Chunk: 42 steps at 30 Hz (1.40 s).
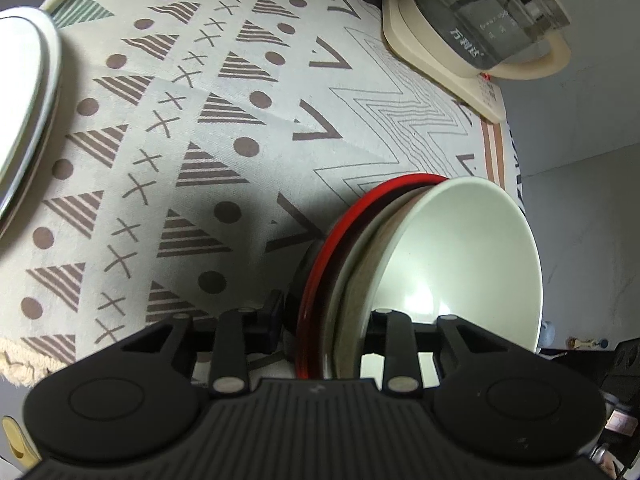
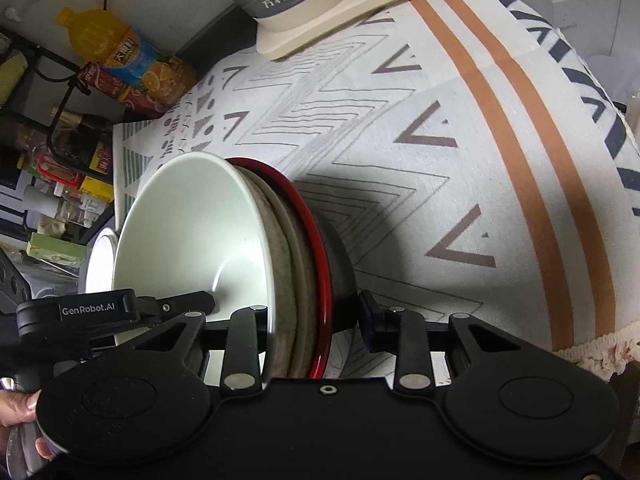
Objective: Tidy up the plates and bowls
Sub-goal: 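Carry the red bowl stack with both grippers over the plate stack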
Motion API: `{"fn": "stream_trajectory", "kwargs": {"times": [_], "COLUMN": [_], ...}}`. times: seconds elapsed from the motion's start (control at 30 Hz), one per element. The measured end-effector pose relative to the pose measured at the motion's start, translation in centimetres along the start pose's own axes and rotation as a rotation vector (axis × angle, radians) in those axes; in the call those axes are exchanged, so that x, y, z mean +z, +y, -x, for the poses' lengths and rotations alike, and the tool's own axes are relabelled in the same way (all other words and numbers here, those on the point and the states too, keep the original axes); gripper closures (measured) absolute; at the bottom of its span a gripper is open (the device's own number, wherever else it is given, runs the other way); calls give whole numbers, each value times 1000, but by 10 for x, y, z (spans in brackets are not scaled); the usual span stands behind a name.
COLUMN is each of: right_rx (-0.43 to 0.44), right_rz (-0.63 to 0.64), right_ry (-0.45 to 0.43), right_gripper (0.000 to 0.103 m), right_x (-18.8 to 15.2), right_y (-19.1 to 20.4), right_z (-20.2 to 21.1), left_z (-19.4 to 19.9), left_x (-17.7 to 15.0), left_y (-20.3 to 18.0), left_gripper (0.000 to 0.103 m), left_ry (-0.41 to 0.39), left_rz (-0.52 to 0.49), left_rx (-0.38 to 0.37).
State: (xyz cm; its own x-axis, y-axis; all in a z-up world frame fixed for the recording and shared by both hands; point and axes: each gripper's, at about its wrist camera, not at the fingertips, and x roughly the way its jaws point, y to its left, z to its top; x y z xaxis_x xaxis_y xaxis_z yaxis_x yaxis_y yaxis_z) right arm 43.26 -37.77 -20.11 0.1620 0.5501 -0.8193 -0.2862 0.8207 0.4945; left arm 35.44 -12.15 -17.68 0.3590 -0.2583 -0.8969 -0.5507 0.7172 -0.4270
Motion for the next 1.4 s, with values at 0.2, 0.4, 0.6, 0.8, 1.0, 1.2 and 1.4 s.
{"fn": "stream_trajectory", "kwargs": {"times": [0.2, 0.4, 0.6, 0.8, 1.0, 1.2, 1.4], "right_rx": [24, 36, 53, 51, 58, 57, 62], "right_rz": [23, 47, 37, 40, 27, 22, 23], "right_ry": [-17, -35, -60, -79, -114, -142, -154], "right_gripper": [71, 71, 71, 71, 71, 71, 71], "right_x": [8, 14, 15, 5, 7, 8, 6], "right_y": [17, 41, 66, 99, 129, 159, 186], "right_z": [5, 8, 7, 1, 1, 0, -6], "left_z": [21, 41, 63, 79, 99, 118, 136], "left_x": [2, 11, 19, 30, 46, 61, 74], "left_y": [5, 17, 35, 58, 79, 98, 118], "left_gripper": [72, 72, 72, 72, 72, 72, 72], "left_ry": [-36, -73, -103, -112, -128, -137, -153], "left_rz": [23, 40, 43, 34, 21, 11, 6], "left_rx": [-9, -27, -51, -48, -75, -92, -99]}}
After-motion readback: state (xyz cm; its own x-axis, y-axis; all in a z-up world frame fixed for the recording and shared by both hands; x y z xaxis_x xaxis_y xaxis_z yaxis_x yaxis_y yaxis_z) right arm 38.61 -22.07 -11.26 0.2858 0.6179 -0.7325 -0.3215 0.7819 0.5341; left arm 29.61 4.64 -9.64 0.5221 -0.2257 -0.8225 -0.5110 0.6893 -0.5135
